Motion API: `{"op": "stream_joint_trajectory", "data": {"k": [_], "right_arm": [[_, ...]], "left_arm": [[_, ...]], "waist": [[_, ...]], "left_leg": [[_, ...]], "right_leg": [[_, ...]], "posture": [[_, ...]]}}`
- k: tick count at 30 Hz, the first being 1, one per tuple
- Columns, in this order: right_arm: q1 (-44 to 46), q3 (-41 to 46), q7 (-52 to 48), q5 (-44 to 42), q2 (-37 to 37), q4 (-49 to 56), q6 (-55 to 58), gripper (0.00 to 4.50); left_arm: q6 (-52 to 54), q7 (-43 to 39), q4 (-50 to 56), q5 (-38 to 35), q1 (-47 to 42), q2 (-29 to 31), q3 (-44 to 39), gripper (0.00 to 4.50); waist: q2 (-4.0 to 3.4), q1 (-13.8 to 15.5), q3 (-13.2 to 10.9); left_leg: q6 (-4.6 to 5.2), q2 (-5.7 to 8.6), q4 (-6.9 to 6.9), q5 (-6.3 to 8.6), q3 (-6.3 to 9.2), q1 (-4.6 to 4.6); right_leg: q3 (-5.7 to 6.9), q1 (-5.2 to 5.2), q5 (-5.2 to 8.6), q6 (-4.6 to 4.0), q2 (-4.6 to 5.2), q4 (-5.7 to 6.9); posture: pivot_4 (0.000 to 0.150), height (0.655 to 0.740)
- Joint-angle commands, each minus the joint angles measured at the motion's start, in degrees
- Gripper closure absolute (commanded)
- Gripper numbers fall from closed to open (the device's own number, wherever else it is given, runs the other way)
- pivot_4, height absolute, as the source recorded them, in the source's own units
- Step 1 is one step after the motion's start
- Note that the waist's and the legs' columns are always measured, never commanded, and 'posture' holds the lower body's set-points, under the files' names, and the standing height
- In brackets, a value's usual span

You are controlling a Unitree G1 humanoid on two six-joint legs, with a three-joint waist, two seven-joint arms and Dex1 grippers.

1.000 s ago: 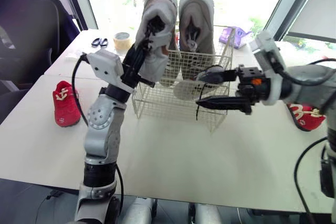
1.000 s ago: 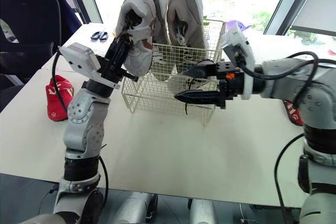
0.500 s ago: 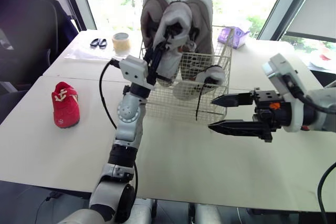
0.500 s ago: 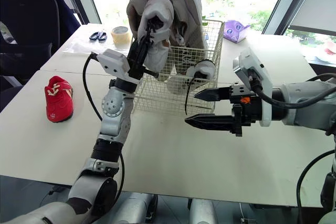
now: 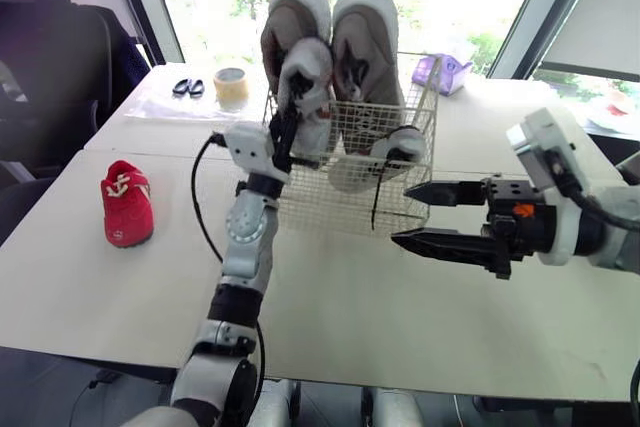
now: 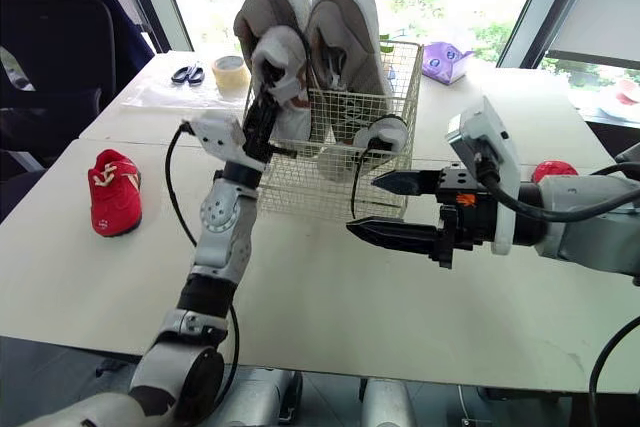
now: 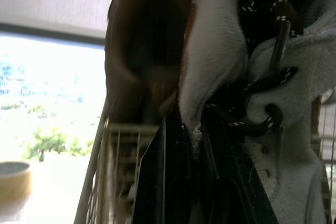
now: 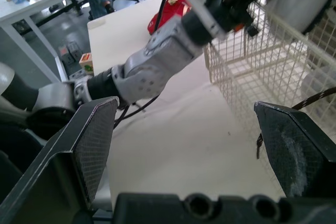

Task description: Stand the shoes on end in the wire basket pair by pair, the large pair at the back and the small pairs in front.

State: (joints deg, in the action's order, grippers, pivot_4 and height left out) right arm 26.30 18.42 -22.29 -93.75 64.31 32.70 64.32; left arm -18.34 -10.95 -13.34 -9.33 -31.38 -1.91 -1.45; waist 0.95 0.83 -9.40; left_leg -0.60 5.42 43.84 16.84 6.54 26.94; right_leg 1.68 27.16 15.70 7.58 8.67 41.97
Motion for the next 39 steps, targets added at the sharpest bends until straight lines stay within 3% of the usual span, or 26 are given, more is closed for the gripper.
{"op": "stream_joint_trajectory", "data": {"k": [1, 6, 9, 14, 22, 30, 31, 34, 39], "right_arm": [[0.3, -0.4, -0.1, 1.3, -0.7, 0.8, -2.7, 0.00], [0.4, -2.2, -0.6, 3.2, -1.5, 0.9, -4.5, 0.00], [0.4, -3.1, -1.0, 4.4, -2.2, 0.9, -5.2, 0.00], [0.3, -4.4, -2.7, 7.5, -3.3, 0.6, -6.1, 0.00], [1.6, -7.5, -5.9, 15.8, -7.7, -1.7, -8.9, 0.00], [1.8, -8.4, -8.5, 20.1, -10.7, -2.3, -9.6, 0.00], [1.7, -8.4, -8.8, 20.3, -11.0, -2.5, -9.5, 0.00], [1.4, -7.9, -9.0, 20.0, -11.7, -2.6, -9.1, 0.00], [2.2, -5.4, -9.1, 15.6, -11.6, -4.3, -8.0, 0.00]], "left_arm": [[3.7, 1.0, 2.3, 0.3, 2.0, 0.7, -0.2, 4.47], [6.7, 1.1, 6.1, -0.1, 3.9, 1.5, 0.0, 4.47], [9.2, 0.0, 8.9, -1.8, 5.0, 1.8, 0.0, 3.41], [17.7, -3.5, 18.2, -5.6, 7.9, 4.8, 0.9, 0.95], [36.4, -5.8, 36.8, -14.2, 14.7, 12.4, 0.4, 0.95], [42.6, -6.6, 42.8, -15.4, 16.2, 17.7, -1.0, 0.95], [44.1, -6.9, 43.9, -17.8, 15.8, 18.0, -2.4, 0.95], [48.5, -7.2, 47.1, -28.2, 15.0, 18.0, -6.8, 0.12], [58.9, -7.2, 54.6, -43.5, 17.7, 23.7, -9.5, 0.05]], "waist": [[-0.01, 0.0, 0.0], [-0.04, -0.2, 0.0], [-0.04, -0.2, 0.0], [-0.07, -0.5, 0.0], [-0.10, 0.0, 0.0], [-0.10, 0.0, 0.0], [-0.10, 0.0, 0.0], [-0.10, -0.1, 0.0], [-0.11, -0.1, -0.1]], "left_leg": [[0.00, 0.00, 0.00, 0.00, 0.00, 0.00], [0.05, 0.00, -0.13, 0.03, -0.07, -0.05], [0.05, -0.01, -0.33, 0.03, -0.08, -0.12], [0.04, -0.07, -0.73, 0.03, -0.11, -0.31], [0.04, -0.09, -0.78, 0.02, -0.08, -0.35], [0.04, -0.04, -0.79, 0.03, -0.07, -0.37], [0.05, -0.04, -0.79, 0.03, -0.06, -0.37], [0.04, -0.06, -0.80, 0.03, -0.05, -0.37], [0.04, -0.06, -0.81, 0.03, -0.02, -0.37]], "right_leg": [[0.00, -0.01, 0.00, 0.00, 0.00, 0.00], [-0.05, -0.01, 0.00, 0.01, 0.00, -0.10], [-0.05, 0.00, 0.00, 0.02, 0.00, -0.14], [-0.07, -0.05, 0.00, 0.01, -0.04, -0.35], [-0.05, -0.20, 0.07, -0.13, -0.07, -0.57], [-0.03, -0.34, 0.09, -0.17, -0.05, -0.80], [-0.03, -0.33, 0.09, -0.17, -0.04, -0.80], [-0.03, -0.32, 0.09, -0.17, -0.05, -0.79], [-0.02, -0.32, 0.10, -0.18, -0.05, -0.80]], "posture": [[0.150, 0.6595], [0.150, 0.6595], [0.150, 0.6595], [0.150, 0.6595], [0.150, 0.6595], [0.150, 0.6595], [0.150, 0.6595], [0.150, 0.6595], [0.150, 0.6595]]}}
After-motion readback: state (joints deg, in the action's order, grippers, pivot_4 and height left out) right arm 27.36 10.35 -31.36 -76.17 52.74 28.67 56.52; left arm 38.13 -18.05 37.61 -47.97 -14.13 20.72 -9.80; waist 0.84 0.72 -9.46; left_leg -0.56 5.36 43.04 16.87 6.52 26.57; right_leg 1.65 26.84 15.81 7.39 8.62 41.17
